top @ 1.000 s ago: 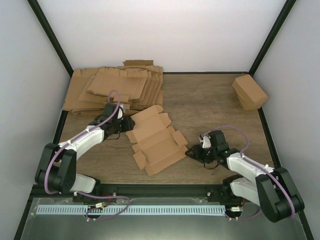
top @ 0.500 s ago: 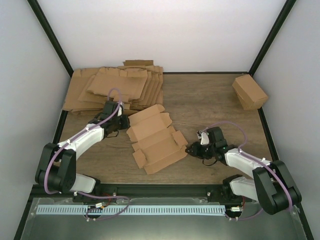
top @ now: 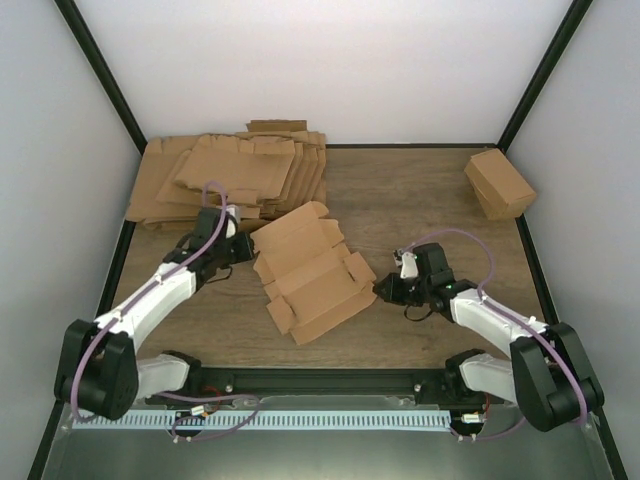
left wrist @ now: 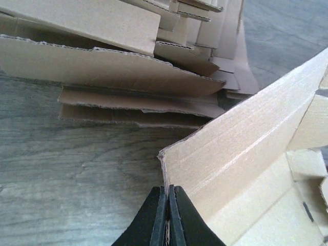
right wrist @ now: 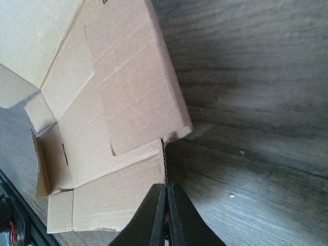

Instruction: Fold the paper box

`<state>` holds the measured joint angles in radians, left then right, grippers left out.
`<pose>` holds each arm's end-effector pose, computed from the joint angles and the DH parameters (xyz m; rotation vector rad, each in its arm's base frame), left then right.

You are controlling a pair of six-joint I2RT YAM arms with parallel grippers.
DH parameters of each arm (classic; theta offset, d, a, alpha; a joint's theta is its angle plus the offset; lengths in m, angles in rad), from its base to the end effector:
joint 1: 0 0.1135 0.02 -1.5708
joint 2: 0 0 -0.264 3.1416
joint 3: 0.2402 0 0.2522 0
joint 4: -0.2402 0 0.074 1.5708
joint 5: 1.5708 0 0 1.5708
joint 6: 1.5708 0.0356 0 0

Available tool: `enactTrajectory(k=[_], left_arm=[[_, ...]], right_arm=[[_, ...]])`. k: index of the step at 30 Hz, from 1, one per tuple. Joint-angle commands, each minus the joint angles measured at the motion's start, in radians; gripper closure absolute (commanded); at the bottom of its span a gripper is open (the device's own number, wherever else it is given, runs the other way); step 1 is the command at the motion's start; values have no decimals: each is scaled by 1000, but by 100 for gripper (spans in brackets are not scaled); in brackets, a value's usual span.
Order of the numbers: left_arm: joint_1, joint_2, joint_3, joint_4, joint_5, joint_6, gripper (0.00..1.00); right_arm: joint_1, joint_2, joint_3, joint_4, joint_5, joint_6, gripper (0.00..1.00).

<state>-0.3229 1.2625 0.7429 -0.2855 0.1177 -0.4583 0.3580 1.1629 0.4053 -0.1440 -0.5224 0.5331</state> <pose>0.2434 -0.0859 0.2167 -0.1068 2.4273 -0.5048 0.1806 0.0865 0.1489 -0.0132 2.5880 1.0077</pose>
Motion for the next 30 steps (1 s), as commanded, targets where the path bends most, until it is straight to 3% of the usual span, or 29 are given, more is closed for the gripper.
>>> enactTrajectory(k=[1,6,10,16,18,25,30], left_arm=[[4,-103,-55,1,45,-74,96],[2,-251,-185,73,95,-181,96],[1,-368,-309,139,100,-307,96],[1,-579,-384,65,-29,-436,96],[-1,-645,-401,31,-70,-470,96],[0,-842,-503,-20,-119,-588,96],[-1,-897,-549,-24,-100,-659,96]], right_arm=[[7,-25,66,-47,67,-44,96],[7,-17,135,-102,129,-92,92],[6,-16,183,-136,150,-105,80],[6,-83,145,-109,106,-44,34],[7,-112,120,-104,87,-16,25],[8,-217,-11,-46,-40,131,19],[7,-287,-126,19,-80,200,6]])
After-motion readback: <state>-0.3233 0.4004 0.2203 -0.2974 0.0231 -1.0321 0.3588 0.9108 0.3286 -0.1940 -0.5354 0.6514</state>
